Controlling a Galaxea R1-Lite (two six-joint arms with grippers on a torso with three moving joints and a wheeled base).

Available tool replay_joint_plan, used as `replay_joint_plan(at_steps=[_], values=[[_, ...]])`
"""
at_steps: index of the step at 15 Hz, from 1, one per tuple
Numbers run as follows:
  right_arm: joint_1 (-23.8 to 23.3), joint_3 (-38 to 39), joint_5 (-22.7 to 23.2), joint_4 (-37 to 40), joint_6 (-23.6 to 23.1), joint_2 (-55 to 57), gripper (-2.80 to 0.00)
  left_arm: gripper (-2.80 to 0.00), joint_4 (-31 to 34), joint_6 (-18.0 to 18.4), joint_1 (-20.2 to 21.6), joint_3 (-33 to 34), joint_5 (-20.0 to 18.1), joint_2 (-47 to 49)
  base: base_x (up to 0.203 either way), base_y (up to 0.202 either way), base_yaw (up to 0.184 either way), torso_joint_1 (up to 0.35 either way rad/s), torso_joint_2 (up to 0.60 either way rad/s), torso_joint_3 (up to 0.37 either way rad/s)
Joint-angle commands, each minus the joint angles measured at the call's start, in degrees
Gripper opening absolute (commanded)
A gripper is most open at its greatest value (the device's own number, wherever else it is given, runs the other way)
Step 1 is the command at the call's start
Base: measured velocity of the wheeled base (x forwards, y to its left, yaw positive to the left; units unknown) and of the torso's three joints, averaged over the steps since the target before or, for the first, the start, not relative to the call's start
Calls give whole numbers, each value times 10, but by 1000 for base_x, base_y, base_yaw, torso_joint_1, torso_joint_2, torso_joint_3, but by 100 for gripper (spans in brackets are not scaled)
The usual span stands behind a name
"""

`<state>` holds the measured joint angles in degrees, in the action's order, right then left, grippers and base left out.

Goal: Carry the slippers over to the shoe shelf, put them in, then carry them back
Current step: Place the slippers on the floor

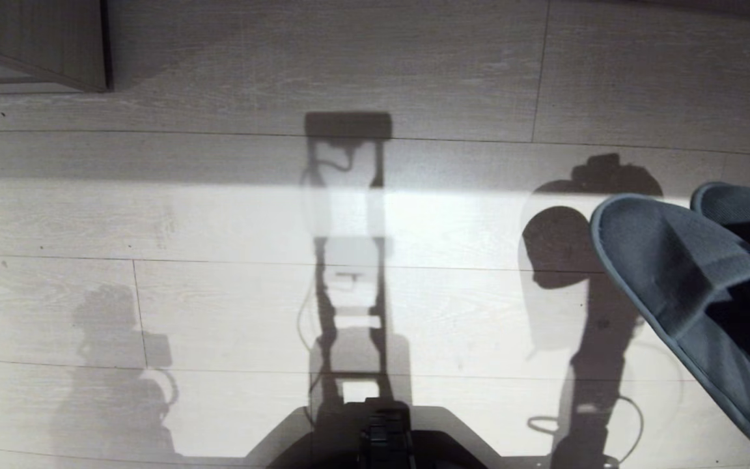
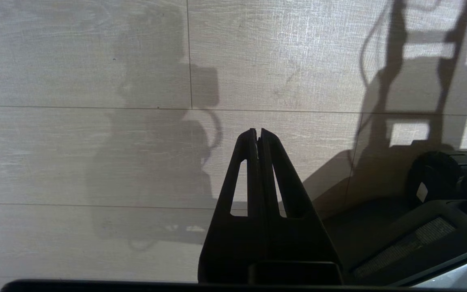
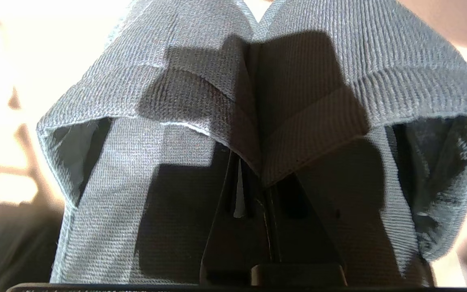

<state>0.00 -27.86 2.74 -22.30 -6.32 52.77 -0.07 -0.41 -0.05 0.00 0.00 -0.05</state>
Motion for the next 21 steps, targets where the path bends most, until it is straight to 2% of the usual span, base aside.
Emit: replay_joint_plan(at_steps=[1,4,6,8,13,18,19,21], values=[[1,-54,1,-146,-3,230,-280,-280,0,0,0,0,0,0,0,0,0,0,0,0],[1,-186,2,-342,-6,382,-280,-280,0,0,0,0,0,0,0,0,0,0,0,0],[1,-258,3,-407,1,439,-280,-280,0,0,0,0,0,0,0,0,0,0,0,0],[1,-291,2,-482,22,481,-280,-280,0,0,0,0,0,0,0,0,0,0,0,0],[-3,-292,-5,-624,30,558,-280,-280,0,0,0,0,0,0,0,0,0,0,0,0],[-4,-239,-12,-630,30,557,-280,-280,0,0,0,0,0,0,0,0,0,0,0,0],[-4,-236,-14,-631,31,561,0,-280,0,0,0,0,0,0,0,0,0,0,0,0],[-5,-237,-14,-631,32,567,0,-280,0,0,0,0,0,0,0,0,0,0,0,0]])
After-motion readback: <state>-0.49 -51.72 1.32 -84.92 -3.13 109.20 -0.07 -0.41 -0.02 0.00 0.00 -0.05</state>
